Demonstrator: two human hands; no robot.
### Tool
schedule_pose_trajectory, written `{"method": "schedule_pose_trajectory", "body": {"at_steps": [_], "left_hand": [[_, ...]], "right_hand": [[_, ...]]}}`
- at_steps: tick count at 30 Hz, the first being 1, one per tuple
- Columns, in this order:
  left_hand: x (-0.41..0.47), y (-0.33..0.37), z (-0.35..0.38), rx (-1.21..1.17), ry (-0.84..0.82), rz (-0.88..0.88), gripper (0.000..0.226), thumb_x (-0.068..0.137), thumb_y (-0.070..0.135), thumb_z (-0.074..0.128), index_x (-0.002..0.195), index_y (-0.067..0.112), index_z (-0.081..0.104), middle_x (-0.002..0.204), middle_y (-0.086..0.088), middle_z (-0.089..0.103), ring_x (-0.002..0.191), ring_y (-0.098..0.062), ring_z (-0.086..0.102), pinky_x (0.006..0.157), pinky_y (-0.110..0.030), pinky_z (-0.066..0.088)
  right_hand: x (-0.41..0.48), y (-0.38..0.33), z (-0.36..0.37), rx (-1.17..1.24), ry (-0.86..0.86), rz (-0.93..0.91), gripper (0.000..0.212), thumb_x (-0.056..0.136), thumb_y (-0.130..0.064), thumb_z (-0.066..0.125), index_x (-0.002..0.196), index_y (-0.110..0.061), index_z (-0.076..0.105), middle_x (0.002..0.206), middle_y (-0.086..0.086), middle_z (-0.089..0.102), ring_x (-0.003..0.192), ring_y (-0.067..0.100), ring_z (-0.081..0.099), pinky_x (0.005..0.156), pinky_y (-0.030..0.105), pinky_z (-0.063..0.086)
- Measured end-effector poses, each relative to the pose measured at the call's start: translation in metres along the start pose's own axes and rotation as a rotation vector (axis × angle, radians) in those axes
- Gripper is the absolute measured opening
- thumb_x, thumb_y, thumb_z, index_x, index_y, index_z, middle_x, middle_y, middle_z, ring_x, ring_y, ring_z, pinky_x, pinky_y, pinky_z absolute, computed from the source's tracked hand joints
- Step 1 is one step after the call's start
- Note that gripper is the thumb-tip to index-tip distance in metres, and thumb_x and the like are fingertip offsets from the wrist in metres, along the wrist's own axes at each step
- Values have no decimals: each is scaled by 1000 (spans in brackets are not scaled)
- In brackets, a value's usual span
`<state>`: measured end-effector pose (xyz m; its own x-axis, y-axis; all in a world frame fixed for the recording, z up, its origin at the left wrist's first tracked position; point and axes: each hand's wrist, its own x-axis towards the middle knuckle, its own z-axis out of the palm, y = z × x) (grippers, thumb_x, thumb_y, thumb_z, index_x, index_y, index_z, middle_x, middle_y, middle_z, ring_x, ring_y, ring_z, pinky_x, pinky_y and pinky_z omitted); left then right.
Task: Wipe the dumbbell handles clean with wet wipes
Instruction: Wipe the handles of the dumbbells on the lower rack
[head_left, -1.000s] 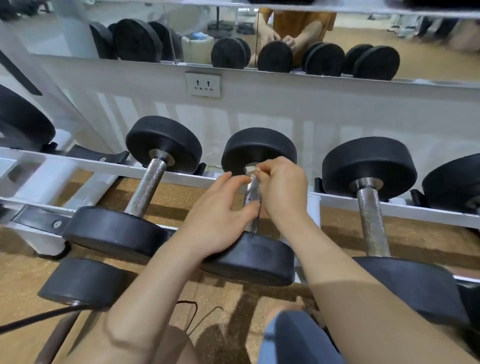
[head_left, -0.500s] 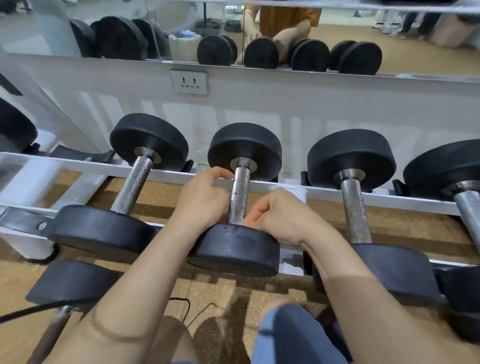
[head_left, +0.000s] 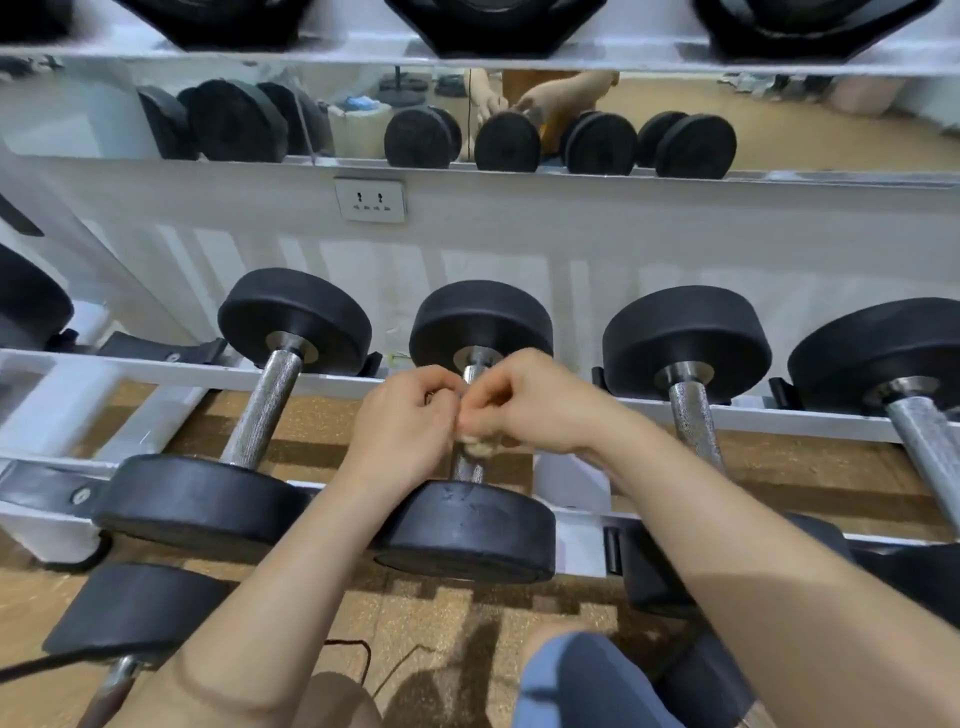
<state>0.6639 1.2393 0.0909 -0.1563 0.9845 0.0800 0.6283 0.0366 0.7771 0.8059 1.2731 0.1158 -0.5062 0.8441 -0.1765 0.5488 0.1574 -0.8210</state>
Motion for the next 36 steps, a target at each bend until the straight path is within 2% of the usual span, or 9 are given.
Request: {"method": "schedule_pose_trajectory", "body": {"at_steps": [3,5,9,15,20,24,30,34,36], "left_hand": [[-3,20,-5,-307,-197,71,21,95,33,56,92,23,75,76,6,70,72,-9,63,71,-28,51],[-2,38,-2,-286,-272,143,19,87,42,65,94,27,75,75,7,72,69,-7,65,67,-21,53],[5,64,17,-362,-184,165,14,88,25,70,81,17,79,73,-5,74,67,-27,65,65,-38,53],[12,92,48,-668,-211,-115,21,93,22,63,84,10,77,76,-8,72,67,-18,61,66,-33,52],[12,115,75,-756,-220,-168,3,88,9,66,86,8,69,78,-7,74,67,-14,69,60,-23,55],[16,124,96,-821,-247,-213,15,86,0,66,97,8,61,73,-7,70,61,-15,65,57,-23,53],[22,108,123,-619,-178,-243,17,92,-3,54,85,6,68,70,-11,63,51,-14,56,53,-22,54],[26,88,140,-392,-86,-289,14,85,2,62,80,14,68,74,-6,66,65,-23,65,67,-34,58],[25,87,144,-278,-168,-248,16,78,3,70,83,18,68,78,-3,66,72,-20,63,65,-29,54]], "right_hand": [[-19,7,-30,317,68,58,8,89,-19,69,82,-17,73,81,0,69,75,9,63,64,23,53],[-28,14,-47,422,88,73,8,89,-21,68,86,-15,72,81,-2,71,77,8,65,62,23,53],[-47,25,-72,594,63,98,15,87,-30,67,81,-16,64,77,-2,69,72,9,65,56,18,47],[-71,48,-106,618,159,48,17,68,-15,74,82,-8,69,64,4,58,54,11,49,46,16,41],[-81,63,-120,754,265,9,13,72,-12,72,72,-14,59,87,8,70,69,15,66,55,23,53],[-85,75,-122,804,332,-39,15,73,-2,71,83,-8,61,70,10,67,58,17,61,55,23,52],[-85,119,-131,319,681,197,18,85,0,68,78,-16,73,67,0,65,57,10,52,52,20,41],[-75,140,-115,563,886,281,12,87,-1,66,77,-9,68,76,9,60,58,15,57,54,22,52],[-70,142,-108,607,898,266,3,86,-5,69,83,-5,67,79,12,63,64,17,62,59,24,56]]}}
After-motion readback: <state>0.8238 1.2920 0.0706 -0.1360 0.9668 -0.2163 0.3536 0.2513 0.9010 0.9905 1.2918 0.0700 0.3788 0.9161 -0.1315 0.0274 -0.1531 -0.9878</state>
